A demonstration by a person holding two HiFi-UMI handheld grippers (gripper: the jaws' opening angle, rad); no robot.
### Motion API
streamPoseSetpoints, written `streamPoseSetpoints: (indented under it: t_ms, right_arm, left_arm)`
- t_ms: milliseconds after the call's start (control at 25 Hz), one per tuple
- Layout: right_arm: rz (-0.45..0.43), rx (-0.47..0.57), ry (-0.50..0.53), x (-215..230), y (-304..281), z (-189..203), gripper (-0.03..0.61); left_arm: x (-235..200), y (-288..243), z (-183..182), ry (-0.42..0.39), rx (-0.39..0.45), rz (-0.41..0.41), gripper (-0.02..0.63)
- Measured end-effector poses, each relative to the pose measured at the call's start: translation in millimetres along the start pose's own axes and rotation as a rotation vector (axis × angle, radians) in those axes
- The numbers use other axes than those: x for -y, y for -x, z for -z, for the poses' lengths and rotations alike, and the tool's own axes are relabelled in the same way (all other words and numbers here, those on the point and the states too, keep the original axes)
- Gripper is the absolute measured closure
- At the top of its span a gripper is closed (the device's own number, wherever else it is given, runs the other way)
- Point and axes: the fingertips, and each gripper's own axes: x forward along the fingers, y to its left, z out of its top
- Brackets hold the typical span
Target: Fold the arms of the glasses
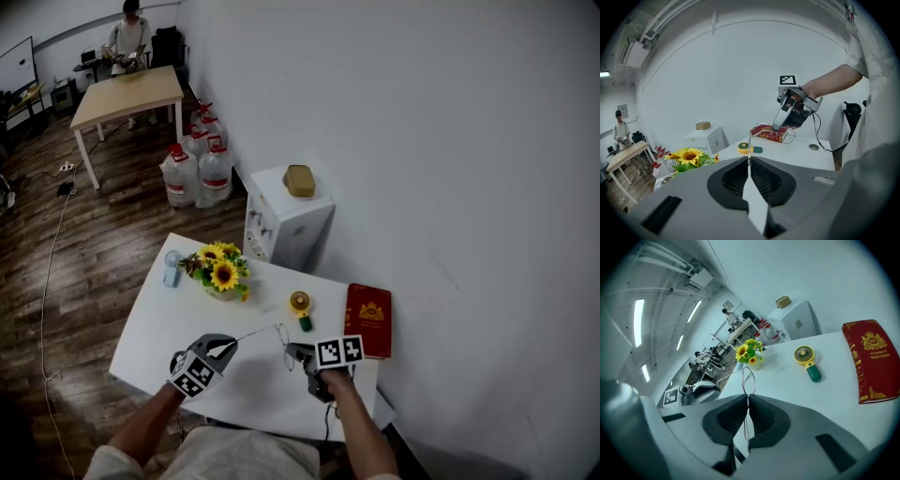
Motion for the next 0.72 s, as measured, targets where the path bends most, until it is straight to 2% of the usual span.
streamPoseSetpoints:
  t_ms: [440,720]
  right_arm:
    - [-0.018,0.073,-0.083,-0.3,-3.9,-9.6,0.563]
    - [-0.06,0.125,-0.187,3.4,-8.4,-11.2,0.563]
  left_arm:
    - [35.2,-6.6,-7.9,-0.003,0.019,0.047,0.6]
    - [64.5,-20.8,-19.4,-0.003,0.045,0.093,0.598]
